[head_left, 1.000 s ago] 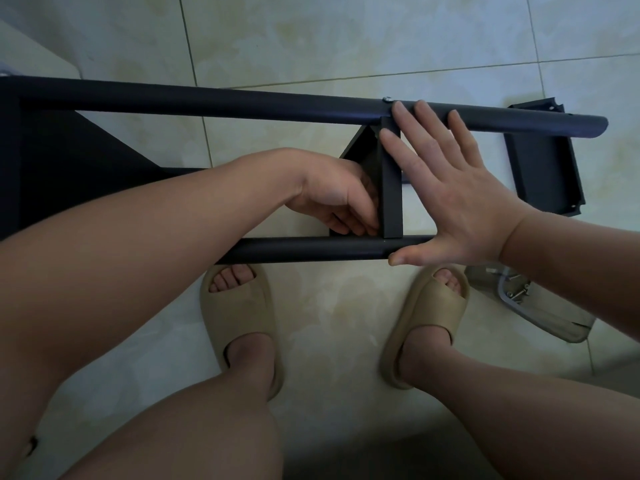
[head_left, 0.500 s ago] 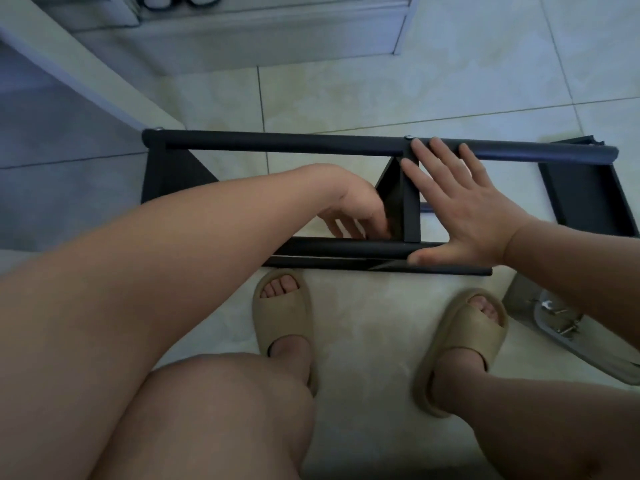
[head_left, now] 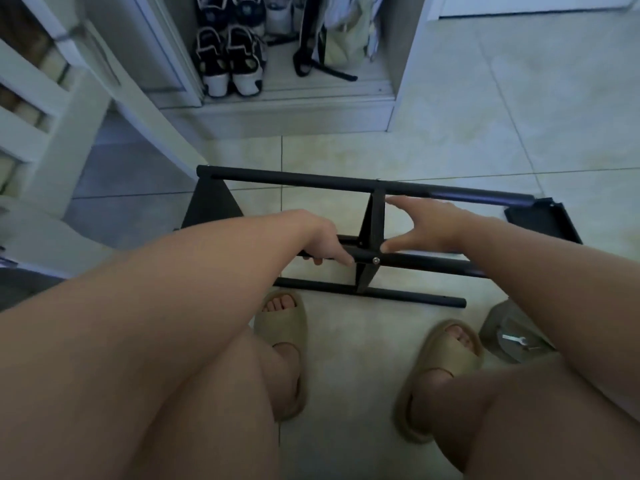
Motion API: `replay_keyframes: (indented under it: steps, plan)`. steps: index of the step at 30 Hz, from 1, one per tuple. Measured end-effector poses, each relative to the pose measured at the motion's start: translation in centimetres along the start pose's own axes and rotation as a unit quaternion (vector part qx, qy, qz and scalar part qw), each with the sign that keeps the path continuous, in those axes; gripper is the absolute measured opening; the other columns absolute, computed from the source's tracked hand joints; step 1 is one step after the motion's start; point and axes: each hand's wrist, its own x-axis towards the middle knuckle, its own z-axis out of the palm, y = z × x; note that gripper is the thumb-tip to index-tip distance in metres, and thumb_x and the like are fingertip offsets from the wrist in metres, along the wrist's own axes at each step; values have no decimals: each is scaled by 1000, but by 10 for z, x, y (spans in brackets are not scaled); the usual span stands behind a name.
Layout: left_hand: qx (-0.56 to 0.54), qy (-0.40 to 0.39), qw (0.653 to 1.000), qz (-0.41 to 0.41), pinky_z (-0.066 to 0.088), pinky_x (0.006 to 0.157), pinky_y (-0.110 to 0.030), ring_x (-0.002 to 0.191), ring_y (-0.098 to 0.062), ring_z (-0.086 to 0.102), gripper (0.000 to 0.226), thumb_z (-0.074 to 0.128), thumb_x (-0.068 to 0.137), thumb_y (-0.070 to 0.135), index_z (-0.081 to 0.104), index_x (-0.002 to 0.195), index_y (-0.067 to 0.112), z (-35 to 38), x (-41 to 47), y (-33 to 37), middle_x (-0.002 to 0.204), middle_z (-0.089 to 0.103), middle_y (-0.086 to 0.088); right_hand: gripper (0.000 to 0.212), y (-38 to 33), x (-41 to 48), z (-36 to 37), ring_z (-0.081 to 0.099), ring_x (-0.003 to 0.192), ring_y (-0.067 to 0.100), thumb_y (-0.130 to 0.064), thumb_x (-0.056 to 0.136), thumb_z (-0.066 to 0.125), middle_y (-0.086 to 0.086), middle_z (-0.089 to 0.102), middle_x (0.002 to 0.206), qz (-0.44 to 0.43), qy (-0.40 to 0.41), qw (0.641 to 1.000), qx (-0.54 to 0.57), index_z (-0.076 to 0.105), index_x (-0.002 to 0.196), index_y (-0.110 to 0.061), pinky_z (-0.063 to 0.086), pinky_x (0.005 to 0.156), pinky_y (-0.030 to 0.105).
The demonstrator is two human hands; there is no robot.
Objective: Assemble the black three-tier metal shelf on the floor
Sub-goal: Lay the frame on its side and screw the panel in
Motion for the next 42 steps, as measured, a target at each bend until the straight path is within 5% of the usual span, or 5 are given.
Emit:
replay_keyframes:
  steps: [5, 10, 26, 32, 42]
  plan:
    - [64, 86, 993, -39, 49, 98, -39, 111, -28, 61, 38, 61, 98, 32, 60, 129, 11, 2, -23, 15, 118, 62, -5, 93, 9, -34, 0, 34, 147, 29, -62, 87, 67, 2, 32, 164, 71, -29, 997, 13, 17, 161, -34, 30, 119, 50]
    - [14, 227, 972, -67, 35, 103, -55, 107, -27, 51, 19, 50, 97, 19, 59, 113, 24, -4, -36, 19, 116, 59, -2, 88, 5, -56, -1, 30, 148, 28, -62, 91, 62, 1, 31, 163, 63, -7, 998, 12, 16, 161, -35, 28, 119, 52]
    - [-5, 409, 911, -45, 29, 101, -58, 119, -28, 44, 21, 45, 105, 27, 48, 125, 31, -19, 46, -5, 129, 50, -1, 77, 33, 27, 10, -13, 156, 23, -75, 95, 26, -4, -7, 171, 47, 132, 990, -28, 0, 160, -43, -10, 123, 54]
    - [-7, 453, 890, -53, 20, 108, -72, 121, -29, 40, 25, 48, 102, 21, 44, 124, 31, -52, 132, -21, 127, 49, -1, 83, 61, 119, 26, -23, 154, 23, -82, 86, -7, -5, -22, 168, 44, 225, 970, -78, -15, 158, -42, -14, 121, 54]
    - [-42, 418, 905, -65, 17, 108, -76, 121, -33, 40, 16, 44, 105, 26, 47, 121, 28, -57, 255, -56, 124, 47, -5, 89, 90, 242, 63, -25, 153, 25, -83, 81, -2, -4, -23, 168, 30, 165, 985, -29, -12, 159, -42, -9, 124, 51]
